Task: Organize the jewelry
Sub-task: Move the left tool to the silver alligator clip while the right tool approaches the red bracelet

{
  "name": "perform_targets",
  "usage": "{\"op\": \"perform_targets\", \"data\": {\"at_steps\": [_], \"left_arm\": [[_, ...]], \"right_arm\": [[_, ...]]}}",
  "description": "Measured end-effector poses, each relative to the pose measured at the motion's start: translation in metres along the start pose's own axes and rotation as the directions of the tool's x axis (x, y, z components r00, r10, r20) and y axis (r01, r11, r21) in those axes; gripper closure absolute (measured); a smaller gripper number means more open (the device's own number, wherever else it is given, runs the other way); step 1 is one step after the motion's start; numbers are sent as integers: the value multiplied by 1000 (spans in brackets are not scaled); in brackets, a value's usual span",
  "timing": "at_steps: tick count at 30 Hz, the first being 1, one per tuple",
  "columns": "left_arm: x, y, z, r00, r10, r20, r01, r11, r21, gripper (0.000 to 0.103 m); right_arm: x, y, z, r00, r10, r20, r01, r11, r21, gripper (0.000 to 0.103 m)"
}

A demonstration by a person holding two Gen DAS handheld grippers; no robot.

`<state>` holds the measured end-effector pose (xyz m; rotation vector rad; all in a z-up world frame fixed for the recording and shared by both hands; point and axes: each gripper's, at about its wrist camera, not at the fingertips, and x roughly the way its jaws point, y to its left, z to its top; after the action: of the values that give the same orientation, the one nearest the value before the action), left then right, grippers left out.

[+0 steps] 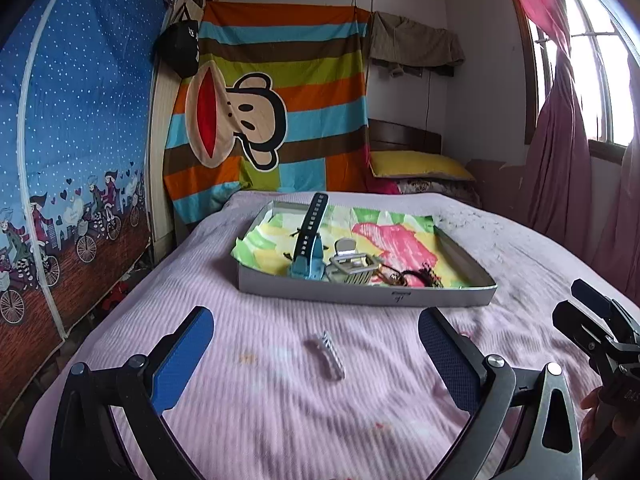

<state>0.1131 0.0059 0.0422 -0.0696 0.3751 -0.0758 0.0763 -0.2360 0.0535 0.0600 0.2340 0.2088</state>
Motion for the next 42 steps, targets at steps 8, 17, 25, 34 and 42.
{"op": "perform_targets", "data": {"at_steps": [8,17,25,34,42], "left_arm": [[7,3,-6,999,0,-48,1,1000,12,0],[25,8,-7,989,9,-146,-10,1000,-4,0],[46,8,-10,968,27,-248,-28,1000,2,0],[70,10,-11,936,24,-351,-25,1000,2,0],[86,8,-10,925,-6,-379,4,1000,-6,13]], "right_arm": [[8,-2,-11,999,-2,-44,2,1000,-8,1],[26,-5,-17,992,13,-123,-13,1000,1,1],[43,-8,-22,981,26,-192,-23,1000,14,1],[83,-7,-29,936,35,-350,-42,999,-11,1],[119,-11,-39,885,63,-462,-67,998,7,2]]}}
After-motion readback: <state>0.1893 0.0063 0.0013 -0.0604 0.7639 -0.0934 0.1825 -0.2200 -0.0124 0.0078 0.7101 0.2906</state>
